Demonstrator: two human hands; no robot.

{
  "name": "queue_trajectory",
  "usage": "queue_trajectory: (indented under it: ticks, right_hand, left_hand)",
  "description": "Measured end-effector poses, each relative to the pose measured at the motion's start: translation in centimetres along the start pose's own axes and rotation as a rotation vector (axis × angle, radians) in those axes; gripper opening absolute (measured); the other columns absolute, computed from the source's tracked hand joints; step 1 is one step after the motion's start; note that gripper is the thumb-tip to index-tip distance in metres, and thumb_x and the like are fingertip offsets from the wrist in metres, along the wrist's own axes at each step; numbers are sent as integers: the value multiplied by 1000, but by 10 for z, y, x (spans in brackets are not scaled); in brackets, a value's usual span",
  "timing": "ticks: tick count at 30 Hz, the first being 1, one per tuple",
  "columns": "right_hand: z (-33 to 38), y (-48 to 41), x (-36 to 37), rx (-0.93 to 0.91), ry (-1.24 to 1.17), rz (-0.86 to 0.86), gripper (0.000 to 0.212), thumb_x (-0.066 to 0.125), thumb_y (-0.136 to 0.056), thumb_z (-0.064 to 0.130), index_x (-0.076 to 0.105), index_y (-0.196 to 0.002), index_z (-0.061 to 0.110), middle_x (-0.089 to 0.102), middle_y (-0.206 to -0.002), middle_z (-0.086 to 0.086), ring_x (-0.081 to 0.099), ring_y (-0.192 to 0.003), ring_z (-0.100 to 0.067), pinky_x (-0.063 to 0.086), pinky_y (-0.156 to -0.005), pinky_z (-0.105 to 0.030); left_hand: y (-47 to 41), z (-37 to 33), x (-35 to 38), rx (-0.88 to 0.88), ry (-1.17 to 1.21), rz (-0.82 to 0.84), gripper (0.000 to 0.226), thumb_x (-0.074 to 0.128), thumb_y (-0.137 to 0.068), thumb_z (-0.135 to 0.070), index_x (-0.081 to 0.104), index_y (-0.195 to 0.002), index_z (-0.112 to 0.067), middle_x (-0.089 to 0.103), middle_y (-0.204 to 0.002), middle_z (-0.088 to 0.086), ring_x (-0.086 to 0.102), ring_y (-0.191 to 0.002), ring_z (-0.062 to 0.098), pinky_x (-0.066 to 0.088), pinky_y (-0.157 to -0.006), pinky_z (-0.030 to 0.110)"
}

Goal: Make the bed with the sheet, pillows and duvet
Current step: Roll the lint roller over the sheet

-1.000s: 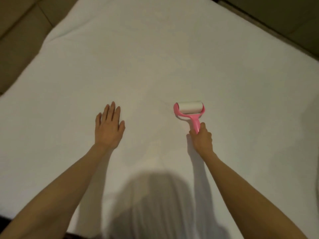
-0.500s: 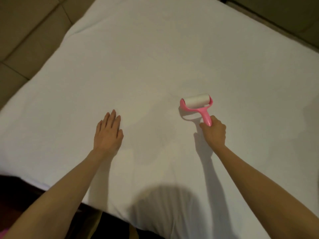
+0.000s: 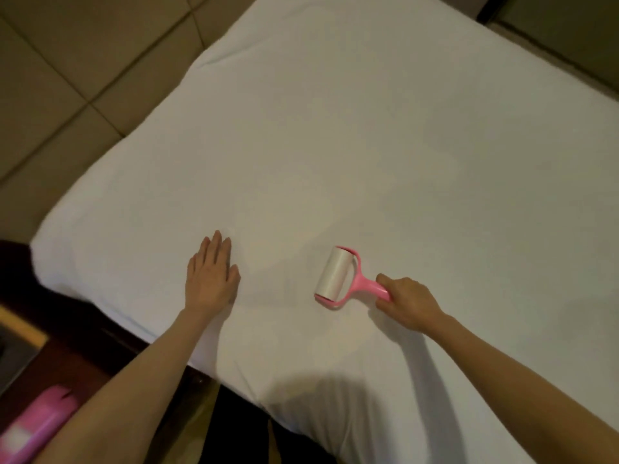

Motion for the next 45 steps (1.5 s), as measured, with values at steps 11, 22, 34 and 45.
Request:
queue_trajectory:
  ticks: [11,22,34,45]
  right_hand:
    - [137,-96,-23,-166,22,55,32,47,-94,37,42,-115,14,60,-101,-13,60,-89,-33,36,-64,-32]
    - [328,-210,-57,-279,3,56,31,44,-96,30,40,-119,10,59,-105,-15,60,-93,-36,35,-65,-35]
    - [442,-270,-79,-360,96,45,29,48,-95,23,42,-121,11,57,-113,-11,59,-101,-32,36,-69,-35]
    - [351,-217,-64,-309,50,3,31,46,-94,25,39,-121,10,60,-103,-13,61,-90,-35,33,-63,-34]
  left_hand:
    - [9,102,-13,-312,60,-117,59,42,-98,-37,22,-151,-21,8,-160,5,4,-146,27,8,-117,47]
    - [-17,204,-32,-517,179,-233,62,29,-95,-47,23,-150,-18,15,-159,7,12,-145,31,13,-114,51]
    - [-23,209,-27,-504,105,-228,66,21,-95,-50,25,-148,-11,26,-154,15,24,-141,36,23,-110,55]
    - [-22,205,-30,-492,38,-190,67,26,-94,-46,26,-149,-7,24,-155,18,23,-141,39,21,-110,57]
Point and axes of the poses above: each hand's wrist, its own y-axis away from the middle knuckle, its own x-axis out of the palm, z = x × y, the point moved 7 cm from there along -y, towards the middle knuckle
